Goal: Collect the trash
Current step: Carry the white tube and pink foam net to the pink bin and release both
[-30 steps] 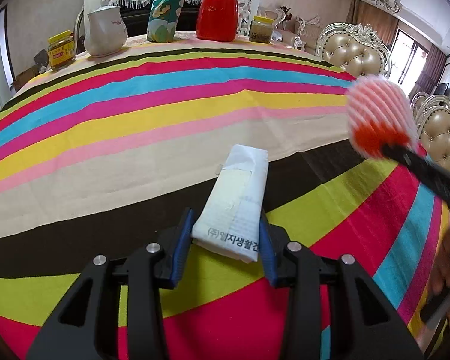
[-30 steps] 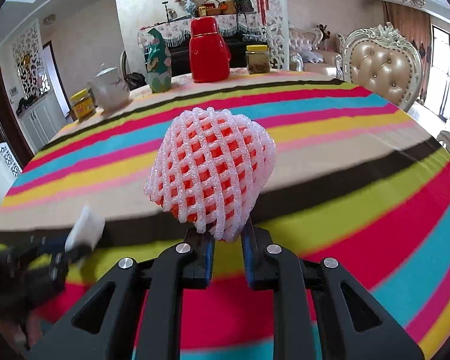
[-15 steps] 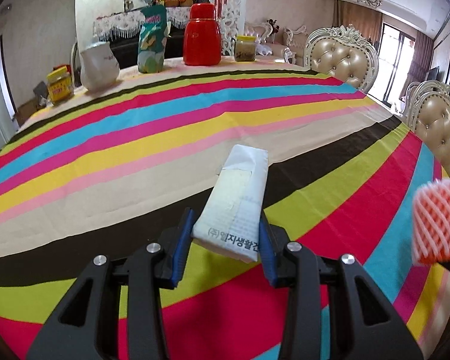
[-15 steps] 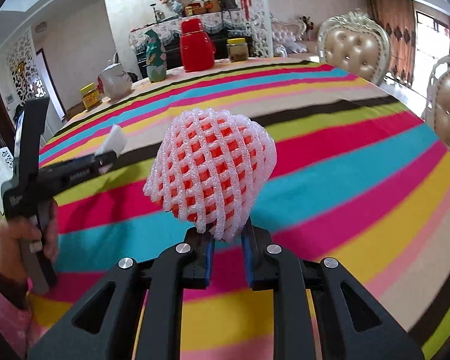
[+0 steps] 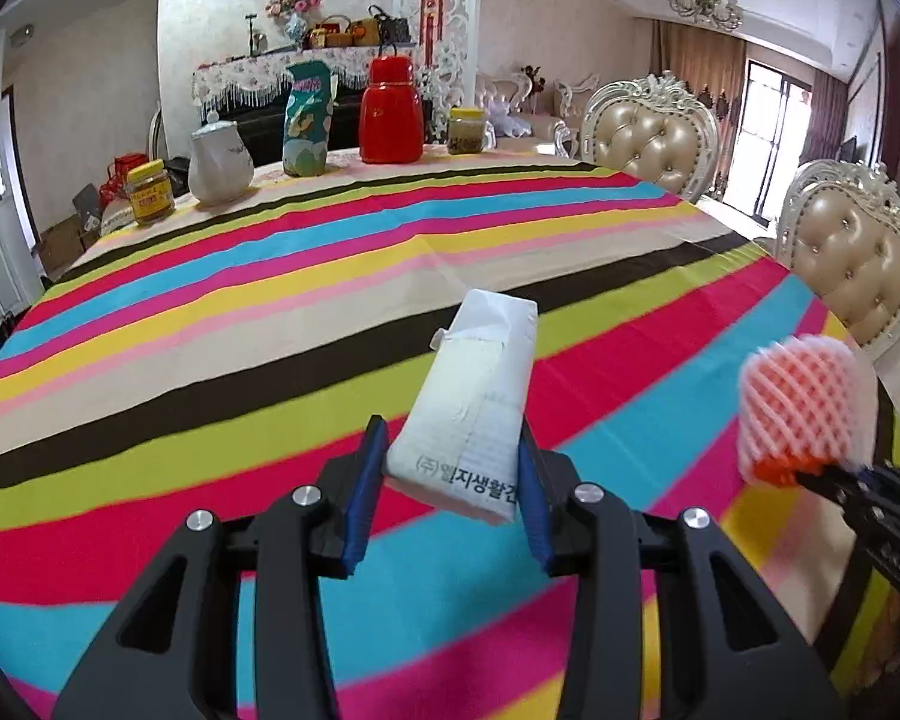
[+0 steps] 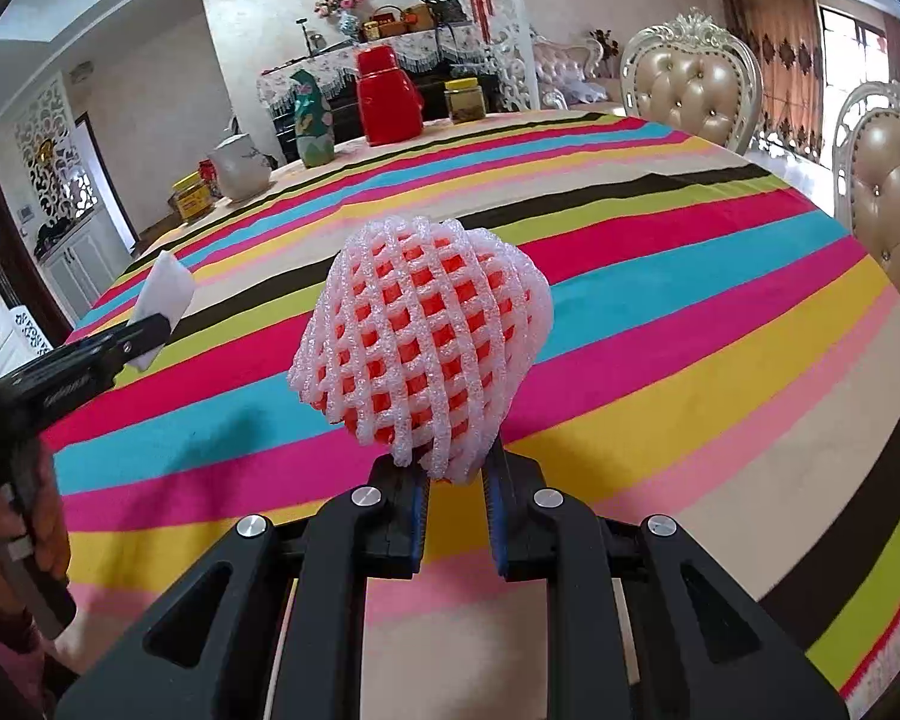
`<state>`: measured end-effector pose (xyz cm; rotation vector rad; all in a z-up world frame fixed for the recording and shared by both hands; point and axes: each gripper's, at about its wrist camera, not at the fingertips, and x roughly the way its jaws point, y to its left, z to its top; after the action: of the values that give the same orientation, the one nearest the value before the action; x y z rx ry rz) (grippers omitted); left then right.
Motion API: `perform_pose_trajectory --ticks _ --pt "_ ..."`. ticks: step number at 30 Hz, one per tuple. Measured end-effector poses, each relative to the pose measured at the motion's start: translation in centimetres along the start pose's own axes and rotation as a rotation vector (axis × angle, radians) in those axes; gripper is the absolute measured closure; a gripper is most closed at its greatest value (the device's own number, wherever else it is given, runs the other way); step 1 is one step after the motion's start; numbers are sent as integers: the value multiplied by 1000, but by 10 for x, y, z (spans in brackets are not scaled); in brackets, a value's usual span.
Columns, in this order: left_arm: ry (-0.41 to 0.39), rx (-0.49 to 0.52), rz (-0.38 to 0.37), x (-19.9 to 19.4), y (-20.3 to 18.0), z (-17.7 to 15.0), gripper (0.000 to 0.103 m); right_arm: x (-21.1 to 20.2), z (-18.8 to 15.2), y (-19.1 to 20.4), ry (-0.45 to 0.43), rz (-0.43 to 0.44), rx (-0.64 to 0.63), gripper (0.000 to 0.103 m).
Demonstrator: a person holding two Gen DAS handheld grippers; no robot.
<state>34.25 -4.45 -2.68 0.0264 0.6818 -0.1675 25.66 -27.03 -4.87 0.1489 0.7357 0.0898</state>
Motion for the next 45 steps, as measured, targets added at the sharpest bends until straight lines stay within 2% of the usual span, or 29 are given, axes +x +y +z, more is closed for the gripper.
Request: perform_pose_trajectory --ticks 10,27,36,45 --pt "1 -6 -41 -48 -20 -43 63 -32 -20 15 -25 19 -65 85" --pt "4 35 -68 -80 -42 -84 63 -69 -51 21 -49 14 -121 85" --pt "17 94 -116 -87 -68 -90 63 -90 -66 5 -64 -2 -103 85" --pt "30 199 -182 -85 -119 -88 63 -110 -82 -34 -84 -62 -52 85"
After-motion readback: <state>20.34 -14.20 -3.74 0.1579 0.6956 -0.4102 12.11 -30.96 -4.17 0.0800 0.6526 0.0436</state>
